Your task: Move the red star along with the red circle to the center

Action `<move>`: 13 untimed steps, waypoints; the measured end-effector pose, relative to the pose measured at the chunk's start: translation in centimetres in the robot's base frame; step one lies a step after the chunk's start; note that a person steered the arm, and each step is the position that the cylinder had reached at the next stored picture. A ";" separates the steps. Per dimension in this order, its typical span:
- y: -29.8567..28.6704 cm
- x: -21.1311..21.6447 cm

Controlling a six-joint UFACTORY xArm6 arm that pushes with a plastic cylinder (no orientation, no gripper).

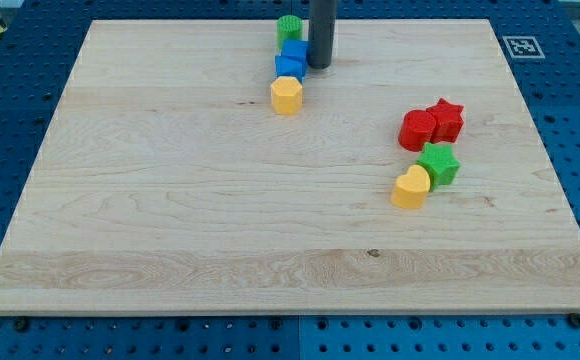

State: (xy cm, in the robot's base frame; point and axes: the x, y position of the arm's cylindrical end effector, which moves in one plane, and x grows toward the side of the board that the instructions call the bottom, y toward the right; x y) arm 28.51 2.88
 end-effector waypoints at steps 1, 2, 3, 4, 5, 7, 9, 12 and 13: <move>-1.3 0.0; -1.3 0.0; 0.2 0.0; 7.4 0.4; 13.2 2.6; 15.6 8.2; 20.1 10.0; 11.7 13.8; 8.7 13.8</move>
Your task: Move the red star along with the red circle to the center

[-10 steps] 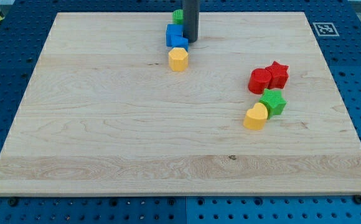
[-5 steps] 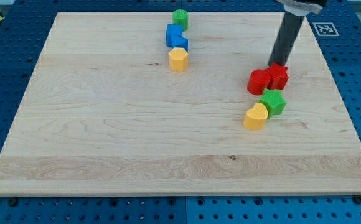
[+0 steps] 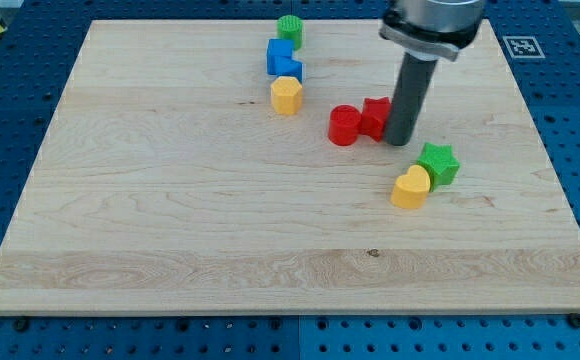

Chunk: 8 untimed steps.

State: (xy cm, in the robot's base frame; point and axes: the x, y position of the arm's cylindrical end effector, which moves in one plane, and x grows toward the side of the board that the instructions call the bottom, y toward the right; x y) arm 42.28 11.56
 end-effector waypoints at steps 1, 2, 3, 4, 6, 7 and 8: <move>-0.4 0.0; 2.4 -0.9; 2.5 -3.7; 3.9 -4.7; 2.0 -2.9; -0.6 -2.9; -1.5 -2.3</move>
